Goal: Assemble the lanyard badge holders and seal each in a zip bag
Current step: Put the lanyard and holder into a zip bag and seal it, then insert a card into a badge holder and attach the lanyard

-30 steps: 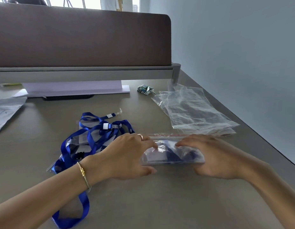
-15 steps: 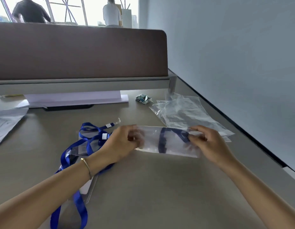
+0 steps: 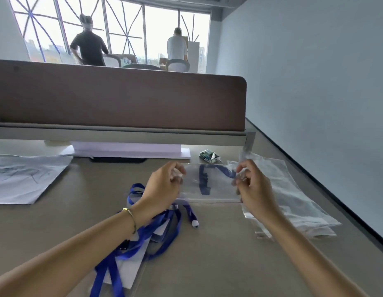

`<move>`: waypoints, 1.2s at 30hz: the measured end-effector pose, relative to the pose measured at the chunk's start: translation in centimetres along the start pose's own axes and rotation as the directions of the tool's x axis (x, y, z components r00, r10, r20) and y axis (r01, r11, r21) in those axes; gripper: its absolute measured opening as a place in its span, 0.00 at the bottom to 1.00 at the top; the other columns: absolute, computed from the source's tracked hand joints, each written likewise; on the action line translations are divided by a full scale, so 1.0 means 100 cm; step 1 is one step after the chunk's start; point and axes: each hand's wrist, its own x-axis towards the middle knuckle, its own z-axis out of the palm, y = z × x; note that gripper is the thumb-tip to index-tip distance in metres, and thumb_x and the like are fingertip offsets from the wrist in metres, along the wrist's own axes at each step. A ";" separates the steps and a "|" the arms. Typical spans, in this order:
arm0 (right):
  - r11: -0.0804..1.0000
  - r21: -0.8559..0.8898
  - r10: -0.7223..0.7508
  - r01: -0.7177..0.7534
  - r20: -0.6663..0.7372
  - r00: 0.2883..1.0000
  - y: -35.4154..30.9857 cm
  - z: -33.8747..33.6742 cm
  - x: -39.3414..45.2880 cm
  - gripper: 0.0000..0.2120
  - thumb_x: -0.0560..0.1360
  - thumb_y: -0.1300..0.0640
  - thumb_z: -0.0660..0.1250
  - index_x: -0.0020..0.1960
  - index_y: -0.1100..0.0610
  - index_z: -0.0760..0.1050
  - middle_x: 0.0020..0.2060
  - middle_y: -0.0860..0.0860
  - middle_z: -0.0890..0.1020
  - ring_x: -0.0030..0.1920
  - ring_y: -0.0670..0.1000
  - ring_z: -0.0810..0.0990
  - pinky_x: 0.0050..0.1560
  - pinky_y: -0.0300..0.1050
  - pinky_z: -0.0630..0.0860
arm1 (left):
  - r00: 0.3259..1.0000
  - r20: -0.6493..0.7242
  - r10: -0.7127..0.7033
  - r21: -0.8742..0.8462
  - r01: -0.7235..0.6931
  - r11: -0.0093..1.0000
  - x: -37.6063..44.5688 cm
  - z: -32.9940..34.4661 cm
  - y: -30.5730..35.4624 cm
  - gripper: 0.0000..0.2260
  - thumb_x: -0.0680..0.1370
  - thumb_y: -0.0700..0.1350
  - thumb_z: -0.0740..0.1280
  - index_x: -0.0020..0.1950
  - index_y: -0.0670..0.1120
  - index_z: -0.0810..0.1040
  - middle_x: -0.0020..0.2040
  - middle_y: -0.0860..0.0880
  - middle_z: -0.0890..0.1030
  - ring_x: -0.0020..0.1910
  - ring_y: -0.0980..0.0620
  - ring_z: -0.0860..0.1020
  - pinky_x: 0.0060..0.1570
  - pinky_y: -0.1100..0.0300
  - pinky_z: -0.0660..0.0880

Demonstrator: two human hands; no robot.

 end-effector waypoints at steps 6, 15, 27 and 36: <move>0.986 -0.160 -0.045 0.048 0.022 0.999 0.003 0.054 0.043 0.18 0.74 0.68 0.65 0.59 0.52 0.80 0.52 0.47 0.82 0.50 0.46 0.80 0.51 0.42 0.77 | 0.997 -0.018 0.078 0.238 -0.071 0.969 0.031 -0.017 -0.021 0.17 0.78 0.45 0.65 0.66 0.56 0.73 0.60 0.54 0.74 0.50 0.55 0.76 0.48 0.61 0.74; 0.970 -0.232 0.104 -0.067 0.151 0.983 0.007 0.128 0.084 0.27 0.73 0.61 0.70 0.71 0.52 0.70 0.68 0.50 0.70 0.53 0.50 0.80 0.54 0.46 0.78 | 0.999 0.017 -0.049 0.383 0.038 0.923 0.089 -0.024 -0.070 0.22 0.78 0.45 0.67 0.72 0.51 0.72 0.72 0.49 0.63 0.55 0.50 0.77 0.49 0.67 0.74; 0.879 -0.466 0.066 0.098 0.322 0.945 0.008 0.155 0.084 0.19 0.78 0.59 0.66 0.69 0.51 0.73 0.72 0.53 0.67 0.69 0.55 0.71 0.68 0.49 0.70 | 0.990 0.127 -0.068 0.568 -0.017 0.823 0.086 -0.031 -0.098 0.20 0.79 0.51 0.61 0.72 0.60 0.69 0.73 0.48 0.64 0.65 0.48 0.71 0.61 0.53 0.73; 0.885 -0.393 -0.121 0.249 0.321 0.939 -0.040 0.130 0.046 0.13 0.76 0.58 0.68 0.60 0.52 0.80 0.65 0.48 0.76 0.66 0.53 0.72 0.65 0.50 0.72 | 0.990 0.126 0.068 0.590 -0.130 0.797 0.033 -0.061 -0.070 0.20 0.78 0.49 0.64 0.71 0.54 0.72 0.69 0.52 0.72 0.64 0.51 0.74 0.59 0.54 0.74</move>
